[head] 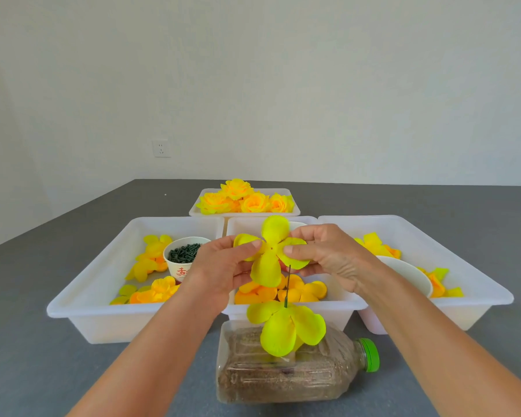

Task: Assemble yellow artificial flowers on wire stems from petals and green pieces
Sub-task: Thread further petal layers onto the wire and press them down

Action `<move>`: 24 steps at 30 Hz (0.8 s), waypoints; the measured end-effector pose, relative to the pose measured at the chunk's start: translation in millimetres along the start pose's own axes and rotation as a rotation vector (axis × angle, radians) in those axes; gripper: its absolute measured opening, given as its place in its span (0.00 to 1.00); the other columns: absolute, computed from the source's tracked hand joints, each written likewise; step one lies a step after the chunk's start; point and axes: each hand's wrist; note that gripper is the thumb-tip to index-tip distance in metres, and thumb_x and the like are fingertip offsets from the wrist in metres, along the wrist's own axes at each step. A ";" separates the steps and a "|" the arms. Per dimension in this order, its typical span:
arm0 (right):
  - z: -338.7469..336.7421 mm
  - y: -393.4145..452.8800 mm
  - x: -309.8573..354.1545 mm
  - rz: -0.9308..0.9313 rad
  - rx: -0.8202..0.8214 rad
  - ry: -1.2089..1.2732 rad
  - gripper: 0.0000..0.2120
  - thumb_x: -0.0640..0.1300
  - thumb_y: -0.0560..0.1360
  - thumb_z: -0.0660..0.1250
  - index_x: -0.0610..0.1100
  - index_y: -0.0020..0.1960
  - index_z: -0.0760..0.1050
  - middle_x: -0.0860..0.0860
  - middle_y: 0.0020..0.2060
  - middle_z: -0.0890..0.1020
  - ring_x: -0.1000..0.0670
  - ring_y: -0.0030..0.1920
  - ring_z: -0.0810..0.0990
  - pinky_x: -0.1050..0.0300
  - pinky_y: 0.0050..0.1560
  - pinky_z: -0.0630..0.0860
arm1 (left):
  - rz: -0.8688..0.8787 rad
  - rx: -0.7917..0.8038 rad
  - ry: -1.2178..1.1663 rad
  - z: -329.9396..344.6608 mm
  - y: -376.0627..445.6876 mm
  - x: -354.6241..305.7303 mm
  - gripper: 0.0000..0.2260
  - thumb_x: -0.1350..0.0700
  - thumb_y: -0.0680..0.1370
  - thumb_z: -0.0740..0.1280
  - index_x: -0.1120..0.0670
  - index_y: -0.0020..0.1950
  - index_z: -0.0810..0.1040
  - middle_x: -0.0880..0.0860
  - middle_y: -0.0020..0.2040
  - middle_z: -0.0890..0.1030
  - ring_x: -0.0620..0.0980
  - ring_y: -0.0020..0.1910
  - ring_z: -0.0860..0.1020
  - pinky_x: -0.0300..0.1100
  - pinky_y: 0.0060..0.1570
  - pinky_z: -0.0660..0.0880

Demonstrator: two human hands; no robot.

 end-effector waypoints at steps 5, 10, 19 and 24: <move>-2.1 -4.4 -7.9 -0.469 -0.312 -0.383 0.17 0.31 0.75 0.63 0.48 0.57 0.79 0.51 0.55 0.80 0.54 0.53 0.77 0.67 0.53 0.71 | -0.088 -0.069 -0.209 -6.5 4.4 -3.5 0.01 0.61 0.76 0.66 0.58 0.46 0.76 0.54 0.33 0.83 0.48 0.29 0.82 0.39 0.28 0.79; 5.1 -10.3 -6.2 -0.836 -0.289 -0.861 0.30 0.30 0.61 0.62 0.44 0.62 0.77 0.48 0.64 0.74 0.42 0.63 0.70 0.50 0.64 0.68 | -0.086 -0.107 -0.188 -4.7 5.2 -4.5 0.02 0.61 0.76 0.65 0.58 0.44 0.76 0.53 0.30 0.83 0.46 0.27 0.81 0.37 0.27 0.78; 14.1 -6.0 1.2 -1.127 -0.479 -1.195 0.14 0.31 0.63 0.73 0.45 0.45 0.84 0.46 0.54 0.82 0.37 0.58 0.77 0.42 0.53 0.72 | -0.078 -0.046 -0.058 9.2 -2.1 -6.1 0.06 0.61 0.75 0.67 0.59 0.50 0.77 0.56 0.39 0.82 0.49 0.31 0.81 0.38 0.31 0.79; 10.5 -2.7 -4.5 -0.970 -0.473 -0.959 0.06 0.35 0.66 0.70 0.43 0.40 0.84 0.51 0.37 0.84 0.43 0.49 0.81 0.45 0.49 0.72 | -0.059 0.002 0.018 11.8 -6.4 -11.6 0.07 0.53 0.78 0.64 0.56 0.46 0.77 0.55 0.34 0.83 0.49 0.30 0.81 0.38 0.31 0.77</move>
Point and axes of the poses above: each hand's wrist, its own y-axis towards the middle knuckle, its own z-axis out of the palm, x = y × z
